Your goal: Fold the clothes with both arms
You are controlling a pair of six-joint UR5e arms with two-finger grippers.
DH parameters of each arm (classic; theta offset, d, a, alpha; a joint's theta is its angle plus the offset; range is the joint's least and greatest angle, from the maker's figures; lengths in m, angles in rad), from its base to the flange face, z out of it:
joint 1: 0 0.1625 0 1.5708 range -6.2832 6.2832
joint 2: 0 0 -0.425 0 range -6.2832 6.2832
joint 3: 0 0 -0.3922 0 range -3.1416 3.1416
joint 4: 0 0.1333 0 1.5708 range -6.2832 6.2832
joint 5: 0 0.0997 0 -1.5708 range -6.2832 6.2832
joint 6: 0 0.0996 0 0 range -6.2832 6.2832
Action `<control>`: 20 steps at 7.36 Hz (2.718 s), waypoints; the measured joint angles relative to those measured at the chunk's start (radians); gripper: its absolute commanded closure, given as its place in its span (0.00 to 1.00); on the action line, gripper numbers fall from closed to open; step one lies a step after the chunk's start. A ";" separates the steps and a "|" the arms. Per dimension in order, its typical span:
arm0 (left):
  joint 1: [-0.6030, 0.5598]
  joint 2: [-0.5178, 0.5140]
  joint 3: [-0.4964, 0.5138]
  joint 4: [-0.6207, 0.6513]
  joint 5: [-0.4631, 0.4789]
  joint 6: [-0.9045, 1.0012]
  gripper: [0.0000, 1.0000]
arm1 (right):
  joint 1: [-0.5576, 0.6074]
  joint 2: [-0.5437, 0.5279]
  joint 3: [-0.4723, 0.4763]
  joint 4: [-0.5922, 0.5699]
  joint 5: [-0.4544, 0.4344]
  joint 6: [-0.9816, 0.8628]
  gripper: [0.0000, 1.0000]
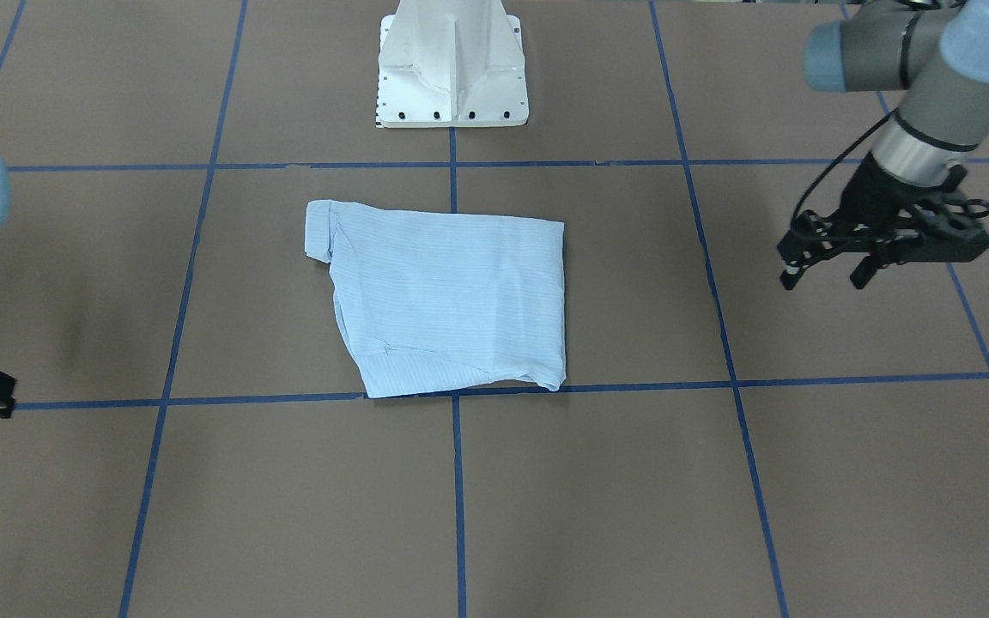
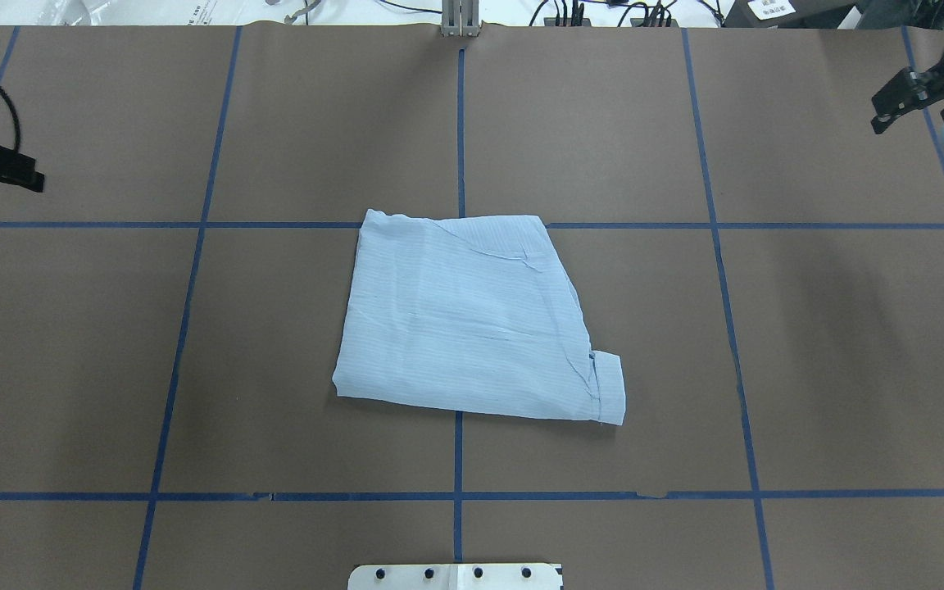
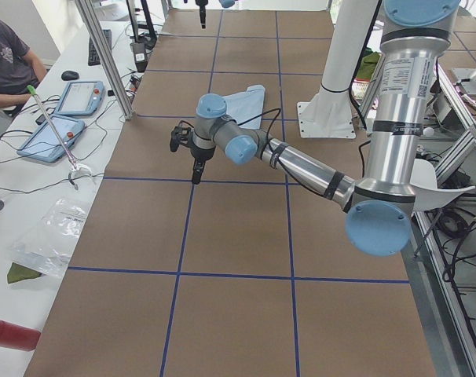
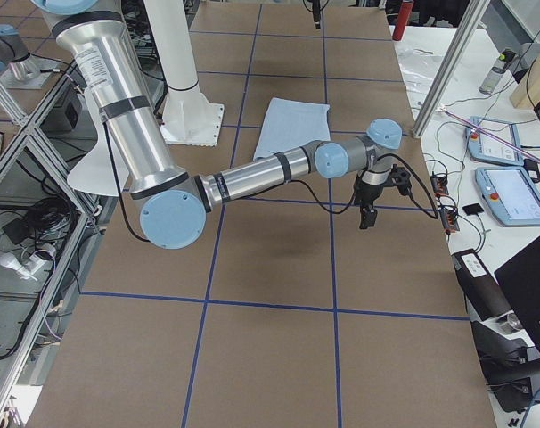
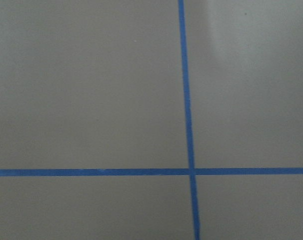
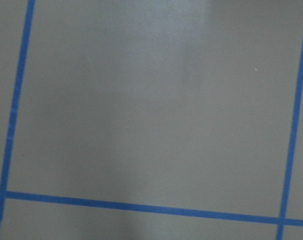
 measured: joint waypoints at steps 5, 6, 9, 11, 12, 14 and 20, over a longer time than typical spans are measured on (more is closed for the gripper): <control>-0.220 0.146 0.107 -0.037 -0.066 0.267 0.00 | 0.171 -0.180 0.008 0.026 0.026 -0.242 0.00; -0.226 0.147 0.121 -0.054 -0.066 0.268 0.00 | 0.178 -0.228 0.010 0.054 0.026 -0.244 0.00; -0.234 0.164 0.145 -0.083 -0.061 0.274 0.00 | 0.196 -0.319 0.004 0.140 0.052 -0.228 0.00; -0.236 0.177 0.148 -0.058 -0.064 0.276 0.00 | 0.198 -0.325 0.026 0.135 0.068 -0.167 0.00; -0.237 0.185 0.140 -0.028 -0.066 0.280 0.00 | 0.199 -0.325 0.057 0.106 0.077 -0.135 0.00; -0.256 0.186 0.129 0.050 -0.067 0.357 0.00 | 0.199 -0.324 0.143 -0.016 0.109 -0.113 0.00; -0.360 0.165 0.140 0.253 -0.117 0.594 0.00 | 0.200 -0.361 0.177 -0.083 0.179 -0.056 0.00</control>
